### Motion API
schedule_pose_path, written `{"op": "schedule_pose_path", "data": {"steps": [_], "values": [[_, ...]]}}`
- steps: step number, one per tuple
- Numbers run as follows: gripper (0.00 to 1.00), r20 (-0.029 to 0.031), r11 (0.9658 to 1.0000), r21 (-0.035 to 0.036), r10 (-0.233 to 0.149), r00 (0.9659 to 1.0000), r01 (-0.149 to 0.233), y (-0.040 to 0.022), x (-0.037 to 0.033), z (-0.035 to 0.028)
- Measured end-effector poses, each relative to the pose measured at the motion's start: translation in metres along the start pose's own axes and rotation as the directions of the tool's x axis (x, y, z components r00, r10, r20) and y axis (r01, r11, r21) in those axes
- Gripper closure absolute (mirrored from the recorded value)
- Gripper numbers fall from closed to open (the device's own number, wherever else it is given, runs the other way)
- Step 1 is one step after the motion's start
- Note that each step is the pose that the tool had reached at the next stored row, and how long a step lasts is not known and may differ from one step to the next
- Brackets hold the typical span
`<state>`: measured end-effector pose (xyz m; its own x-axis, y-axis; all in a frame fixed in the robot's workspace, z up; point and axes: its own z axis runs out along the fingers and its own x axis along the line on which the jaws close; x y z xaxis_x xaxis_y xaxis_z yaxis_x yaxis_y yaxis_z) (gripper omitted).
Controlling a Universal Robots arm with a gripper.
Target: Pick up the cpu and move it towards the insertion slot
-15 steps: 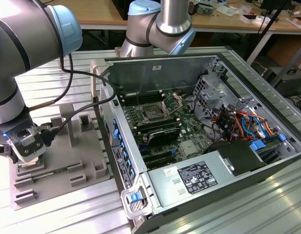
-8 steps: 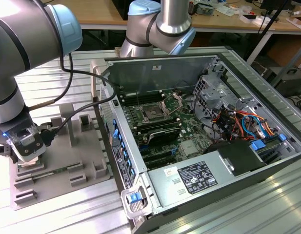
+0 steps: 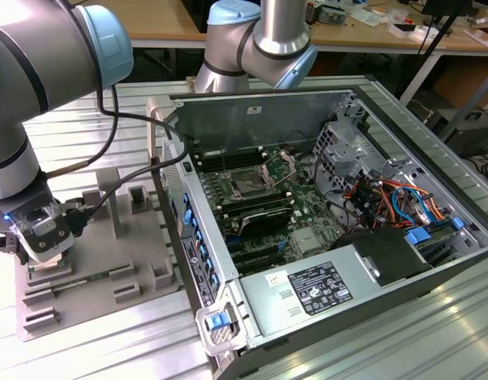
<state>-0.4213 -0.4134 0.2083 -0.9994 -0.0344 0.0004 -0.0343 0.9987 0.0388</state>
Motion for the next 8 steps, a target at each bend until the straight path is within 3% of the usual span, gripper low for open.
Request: {"op": "schedule_pose_path", "data": {"steps": [8], "values": [[0.45, 0.0000, 1.0000, 0.0000, 0.000, 1.0000, 0.000, 0.0001, 0.0000, -0.0029]]}}
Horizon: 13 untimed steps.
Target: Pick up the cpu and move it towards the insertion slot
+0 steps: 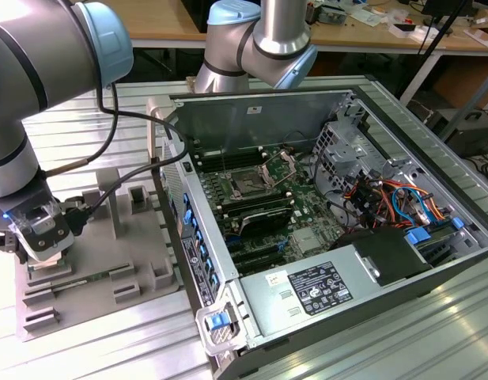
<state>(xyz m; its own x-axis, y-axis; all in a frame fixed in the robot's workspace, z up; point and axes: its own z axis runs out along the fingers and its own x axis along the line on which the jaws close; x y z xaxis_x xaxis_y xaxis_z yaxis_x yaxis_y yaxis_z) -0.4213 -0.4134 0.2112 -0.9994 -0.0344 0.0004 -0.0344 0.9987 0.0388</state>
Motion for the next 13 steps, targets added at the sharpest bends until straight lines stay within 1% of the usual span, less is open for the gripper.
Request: {"op": "schedule_pose_path", "data": {"steps": [13], "values": [[0.45, 0.0001, 1.0000, -0.0001, 0.000, 1.0000, 0.000, 0.0001, 0.0000, -0.0027]]}}
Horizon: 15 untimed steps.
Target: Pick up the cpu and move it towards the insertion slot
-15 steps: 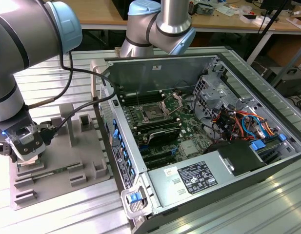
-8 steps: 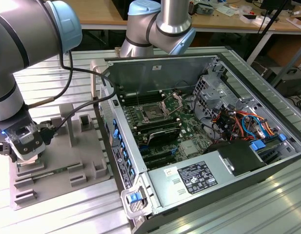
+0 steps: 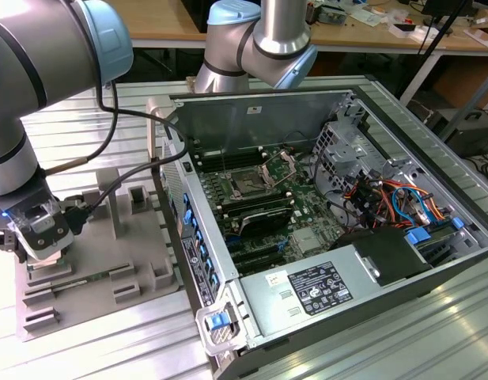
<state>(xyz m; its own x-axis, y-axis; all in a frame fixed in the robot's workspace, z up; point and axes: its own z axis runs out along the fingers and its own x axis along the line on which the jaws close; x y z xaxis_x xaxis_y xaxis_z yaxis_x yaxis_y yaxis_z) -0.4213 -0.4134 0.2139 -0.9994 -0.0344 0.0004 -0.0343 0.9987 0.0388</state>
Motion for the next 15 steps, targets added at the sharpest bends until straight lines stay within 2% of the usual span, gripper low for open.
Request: {"op": "schedule_pose_path", "data": {"steps": [15], "values": [[0.45, 0.0000, 1.0000, -0.0001, 0.000, 1.0000, 0.000, 0.0001, 0.0000, -0.0032]]}}
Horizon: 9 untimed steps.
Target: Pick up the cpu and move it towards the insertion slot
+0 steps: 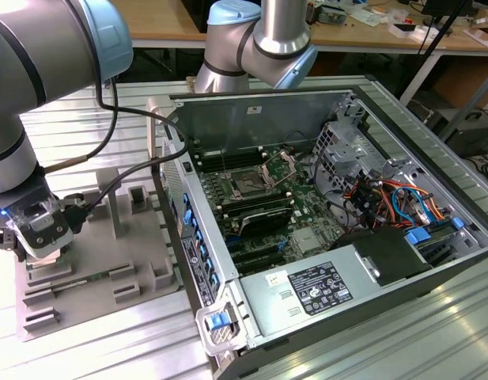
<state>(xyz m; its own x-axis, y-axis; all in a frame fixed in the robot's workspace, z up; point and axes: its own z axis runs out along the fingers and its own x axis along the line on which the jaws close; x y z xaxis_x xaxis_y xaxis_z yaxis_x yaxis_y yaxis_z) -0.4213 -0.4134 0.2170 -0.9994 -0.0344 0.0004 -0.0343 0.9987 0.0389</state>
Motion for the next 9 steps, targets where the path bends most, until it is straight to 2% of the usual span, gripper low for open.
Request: {"op": "schedule_pose_path", "data": {"steps": [9], "values": [[0.45, -0.0001, 1.0000, -0.0002, 0.000, 1.0000, 0.000, 0.0000, 0.0000, -0.0016]]}}
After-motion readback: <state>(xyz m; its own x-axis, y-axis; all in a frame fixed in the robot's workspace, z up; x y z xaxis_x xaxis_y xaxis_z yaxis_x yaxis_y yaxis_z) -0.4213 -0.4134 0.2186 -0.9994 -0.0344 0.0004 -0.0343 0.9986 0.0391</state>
